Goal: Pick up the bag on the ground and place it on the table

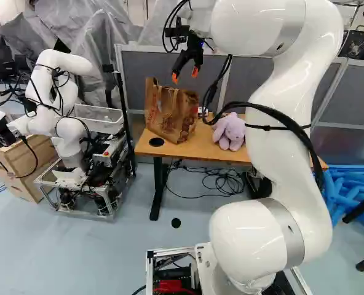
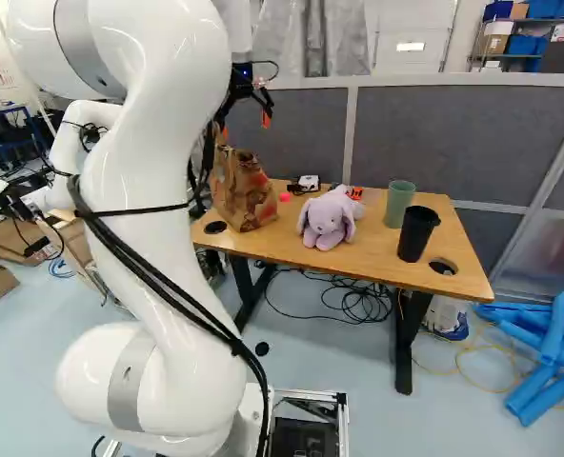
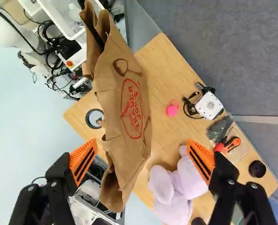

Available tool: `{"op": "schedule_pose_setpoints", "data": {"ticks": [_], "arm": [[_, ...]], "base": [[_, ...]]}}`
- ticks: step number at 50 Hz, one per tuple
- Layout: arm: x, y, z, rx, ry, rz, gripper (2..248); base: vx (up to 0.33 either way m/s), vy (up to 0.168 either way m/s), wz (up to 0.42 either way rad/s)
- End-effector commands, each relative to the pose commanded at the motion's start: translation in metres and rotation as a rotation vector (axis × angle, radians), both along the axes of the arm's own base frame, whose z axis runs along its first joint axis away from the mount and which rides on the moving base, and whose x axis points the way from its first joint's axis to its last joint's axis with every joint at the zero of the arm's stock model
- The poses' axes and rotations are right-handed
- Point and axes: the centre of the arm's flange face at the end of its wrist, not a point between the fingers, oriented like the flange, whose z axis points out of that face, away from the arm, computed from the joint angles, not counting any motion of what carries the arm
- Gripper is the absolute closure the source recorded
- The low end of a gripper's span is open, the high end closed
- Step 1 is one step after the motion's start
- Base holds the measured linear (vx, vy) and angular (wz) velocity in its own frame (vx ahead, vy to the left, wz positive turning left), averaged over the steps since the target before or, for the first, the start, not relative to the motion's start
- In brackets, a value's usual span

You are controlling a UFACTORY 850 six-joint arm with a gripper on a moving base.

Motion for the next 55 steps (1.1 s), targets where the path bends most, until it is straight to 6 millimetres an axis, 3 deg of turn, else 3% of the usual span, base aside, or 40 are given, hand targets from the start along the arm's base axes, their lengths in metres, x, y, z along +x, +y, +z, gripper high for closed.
{"op": "schedule_pose_setpoints", "data": {"ticks": [13,55], "arm": [[-0.005,0.000,0.012,0.001,-0.020,0.000,3],[-0.005,0.000,0.012,0.001,-0.021,0.000,3]], "base": [[0.000,0.000,0.000],[-0.018,-0.002,0.008]]}}
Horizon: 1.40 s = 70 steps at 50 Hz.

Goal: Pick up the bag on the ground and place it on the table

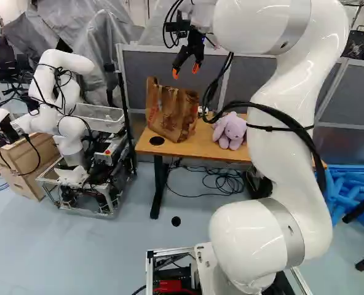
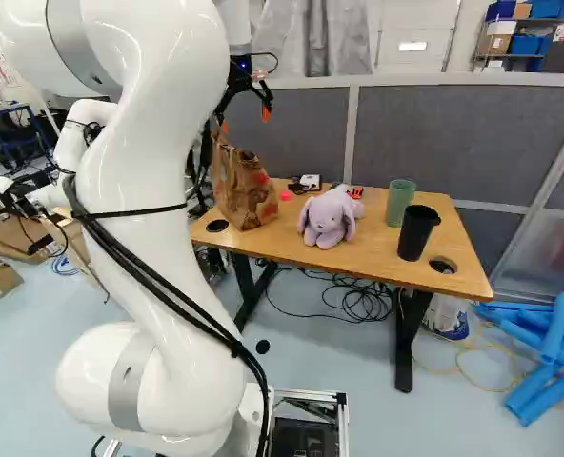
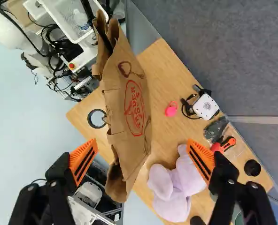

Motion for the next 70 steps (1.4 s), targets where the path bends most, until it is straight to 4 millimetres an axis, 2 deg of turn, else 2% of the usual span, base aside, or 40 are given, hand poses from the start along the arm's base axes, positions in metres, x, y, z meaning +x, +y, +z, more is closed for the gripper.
{"op": "schedule_pose_setpoints", "data": {"ticks": [45,70], "arm": [[0.0000,0.0000,0.0000,0.000,0.000,0.000,3],[-0.0004,-0.0003,-0.0018,0.000,-0.004,-0.005,3]], "base": [[-0.134,-0.002,0.012],[-0.005,0.000,0.001]]}}
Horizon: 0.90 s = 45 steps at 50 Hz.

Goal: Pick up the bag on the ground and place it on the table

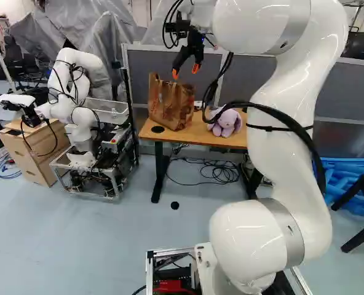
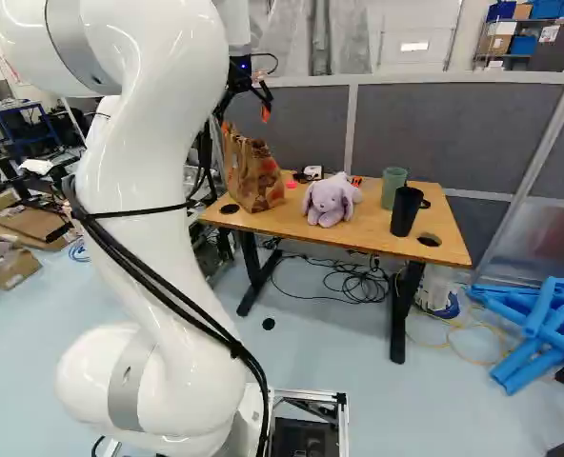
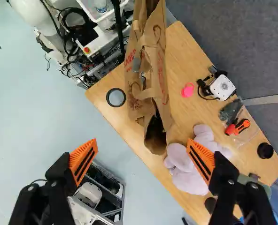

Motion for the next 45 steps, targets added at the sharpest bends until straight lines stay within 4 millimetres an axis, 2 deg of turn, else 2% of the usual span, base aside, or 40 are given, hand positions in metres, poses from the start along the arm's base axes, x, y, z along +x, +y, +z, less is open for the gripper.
{"op": "schedule_pose_setpoints", "data": {"ticks": [23,45], "arm": [[-0.003,-0.002,-0.012,0.003,-0.026,-0.031,3],[-0.010,-0.005,-0.033,0.010,-0.072,-0.084,3]], "base": [[0.000,0.000,0.000],[0.000,0.000,0.000]]}}
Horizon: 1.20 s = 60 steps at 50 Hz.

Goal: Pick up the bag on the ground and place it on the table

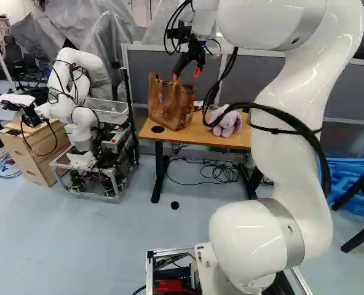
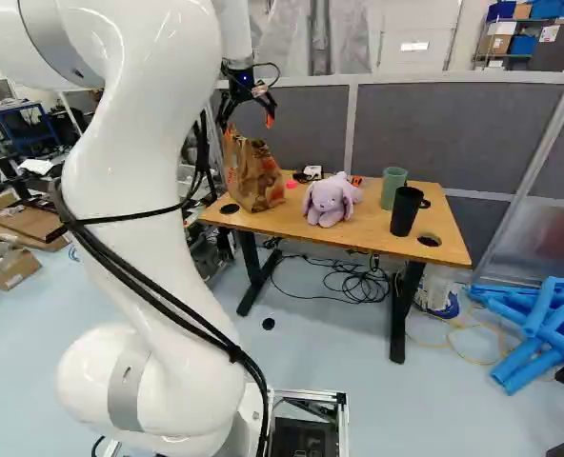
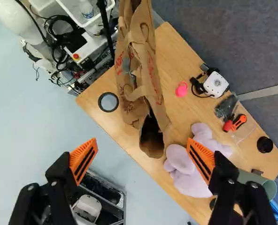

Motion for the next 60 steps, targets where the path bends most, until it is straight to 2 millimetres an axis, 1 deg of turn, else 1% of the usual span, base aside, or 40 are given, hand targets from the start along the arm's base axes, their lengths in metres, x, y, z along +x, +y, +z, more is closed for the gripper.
{"op": "schedule_pose_setpoints", "data": {"ticks": [18,33,47,60], "arm": [[-0.011,-0.004,-0.026,0.009,-0.055,-0.059,3],[-0.025,-0.007,-0.053,0.021,-0.114,-0.116,3],[-0.045,-0.011,-0.083,0.036,-0.179,-0.174,3],[-0.069,-0.015,-0.116,0.057,-0.248,-0.229,3]], "base": [[0.000,0.000,0.000],[0.000,0.000,0.000],[0.000,0.000,0.000],[0.000,0.000,0.000]]}}
